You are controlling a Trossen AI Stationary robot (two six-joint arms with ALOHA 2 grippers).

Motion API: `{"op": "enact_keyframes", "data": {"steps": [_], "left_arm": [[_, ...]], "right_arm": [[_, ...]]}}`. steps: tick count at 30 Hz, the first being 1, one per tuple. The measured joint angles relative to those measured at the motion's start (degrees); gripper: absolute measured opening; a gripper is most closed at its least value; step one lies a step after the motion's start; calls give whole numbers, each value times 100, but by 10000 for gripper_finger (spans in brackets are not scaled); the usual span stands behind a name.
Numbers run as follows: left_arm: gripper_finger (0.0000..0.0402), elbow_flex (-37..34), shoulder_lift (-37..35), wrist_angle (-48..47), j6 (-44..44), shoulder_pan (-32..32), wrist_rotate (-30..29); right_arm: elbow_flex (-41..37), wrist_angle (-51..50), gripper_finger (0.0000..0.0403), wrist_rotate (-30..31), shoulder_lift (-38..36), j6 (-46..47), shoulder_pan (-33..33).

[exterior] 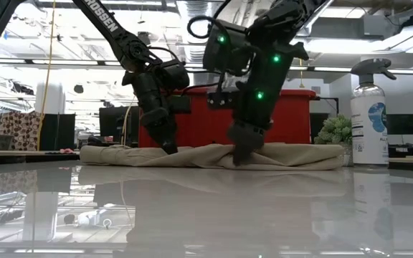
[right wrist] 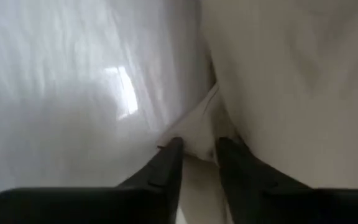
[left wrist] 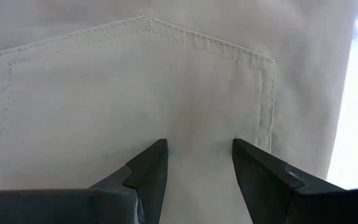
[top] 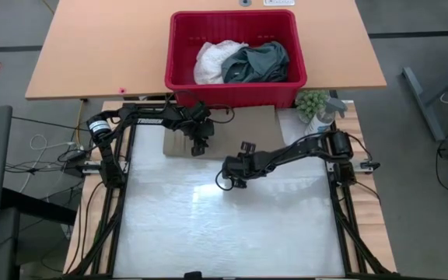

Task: Fold Laundry from Bin
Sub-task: Fold the brown short pants in the red bin

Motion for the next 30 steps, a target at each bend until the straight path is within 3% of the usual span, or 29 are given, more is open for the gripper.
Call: {"op": "enact_keyframes", "data": {"steps": [7,17,30], "left_arm": [[171,0,0,4,17,0,0],[171,-2,0,142,79,20,-52],[171,-2,0,109,-146,336,-48]], "right_arm": [[4,-54,15,29,89,-18,84],[258,-371,14,119,38,-196,458],[260,-382,14,-496,38,-806,687]]}}
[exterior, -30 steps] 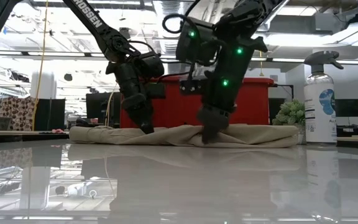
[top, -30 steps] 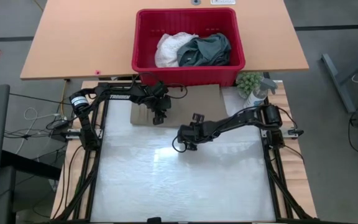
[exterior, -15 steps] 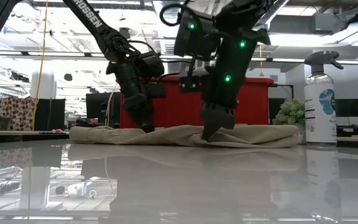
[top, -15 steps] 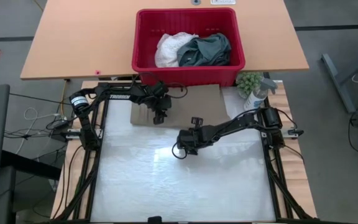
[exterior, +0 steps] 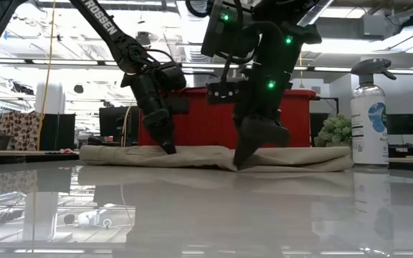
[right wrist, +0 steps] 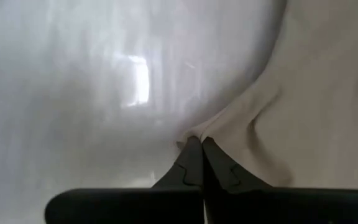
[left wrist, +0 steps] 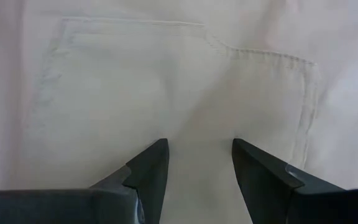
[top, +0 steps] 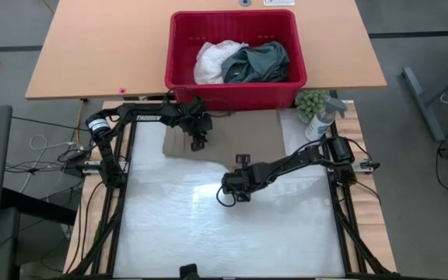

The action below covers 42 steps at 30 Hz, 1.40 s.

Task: Fold Laundry from Bin
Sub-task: Fold the brown short pants in the red bin

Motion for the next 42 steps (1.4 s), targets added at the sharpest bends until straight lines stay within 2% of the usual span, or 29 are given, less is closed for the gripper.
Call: {"op": "enact_keyframes", "data": {"steps": [8,11,16,20,21,25,28,35,42], "left_arm": [[171,0,0,-127,0,7,-59],[171,0,0,-247,-2,5,-63],[171,0,0,-434,4,14,-153],[171,0,0,-573,-25,18,-171],[171,0,0,-631,-46,18,-175],[171,0,-4,-836,-104,18,-170],[171,15,-15,-924,-153,20,-156],[171,417,-15,-1619,-178,20,-38],[171,933,-15,-2153,-162,18,490]], "right_arm": [[0,16,20,-281,0,-137,48],[2,26,35,-351,-15,2,93],[77,35,63,-1191,-382,39,331],[157,-139,71,-1314,-763,314,640],[168,-323,72,-1166,-892,466,704],[168,-1388,72,128,-1312,1752,816],[170,-1824,65,730,-1546,2479,660],[148,-1997,38,780,-1504,2494,-39],[-590,-1161,15,712,-1433,2375,-415]]}}
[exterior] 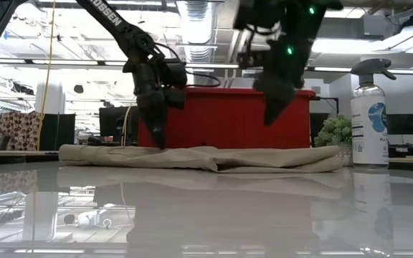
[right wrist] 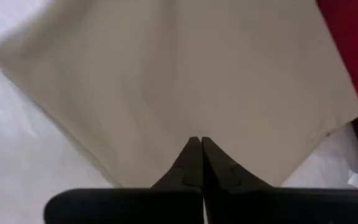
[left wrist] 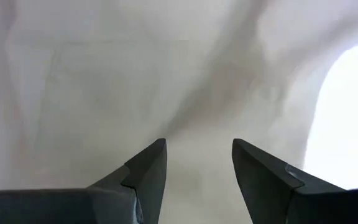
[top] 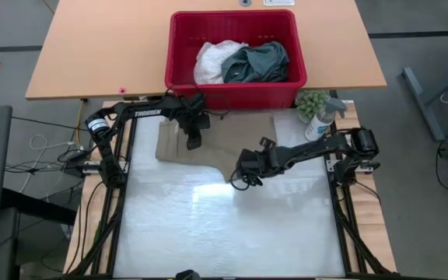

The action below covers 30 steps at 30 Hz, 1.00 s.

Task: Fold Laundry from Bin
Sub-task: Fold the brown short pants in the red bin

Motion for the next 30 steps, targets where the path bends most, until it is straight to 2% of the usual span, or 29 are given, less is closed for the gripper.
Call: {"op": "enact_keyframes", "data": {"steps": [3,8,12,18,27,30], "left_arm": [[171,144,-2,-158,0,-16,188],[171,175,-32,-241,-178,-143,964],[171,20,-35,136,-450,-540,1010],[171,-371,-35,1079,-819,-1230,730],[171,-483,-2,2033,-1496,-1673,380],[171,-483,-2,2535,-1715,-1897,-91]], "right_arm": [[-399,377,23,-124,1,165,-33],[-914,981,28,-327,6,361,5],[-980,1024,20,-562,-1,514,100],[-1085,1010,31,-755,-1,572,419],[-1080,922,21,-839,1,1314,1055],[-896,819,22,-669,-78,1473,1288]]}}
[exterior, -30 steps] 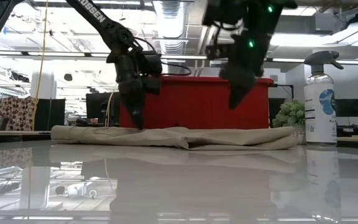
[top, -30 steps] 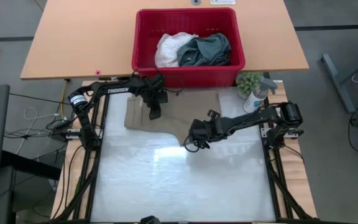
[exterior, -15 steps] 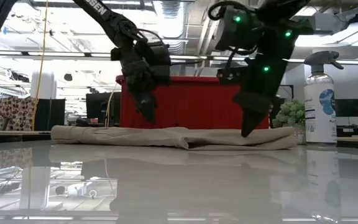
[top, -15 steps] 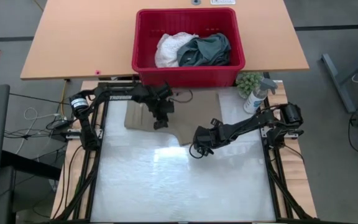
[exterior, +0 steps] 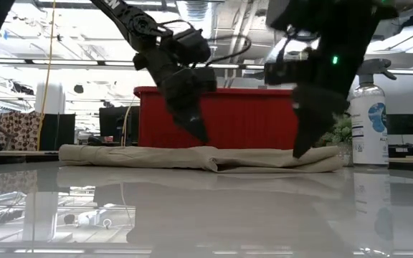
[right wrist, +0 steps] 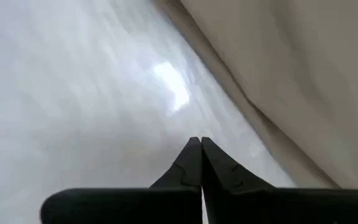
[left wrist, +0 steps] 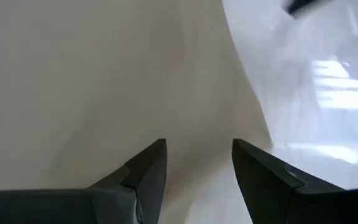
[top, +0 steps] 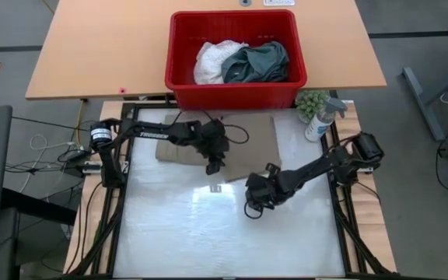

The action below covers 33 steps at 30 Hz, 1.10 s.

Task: Fold Laundry from Bin
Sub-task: Fold the brown short pants in the red bin

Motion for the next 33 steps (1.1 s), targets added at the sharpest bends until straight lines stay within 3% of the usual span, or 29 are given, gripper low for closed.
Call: {"op": "enact_keyframes", "data": {"steps": [7,15,23,27,33], "left_arm": [[127,-2,13,652,-59,-676,-1246],[10,-533,17,1707,-362,-1047,-2193],[0,-1102,22,2303,-1175,-1214,-2359],[0,-1361,22,2658,-1405,-1493,-2827],[0,-1628,21,2760,-1751,-1770,-3069]], "right_arm": [[262,-1167,19,1578,-693,1160,334],[262,-2058,18,2016,-1411,1563,221],[262,-2197,20,2116,-1625,1412,210],[262,-2276,20,2116,-1624,1412,210],[262,-2273,21,2114,-1624,1407,210]]}}
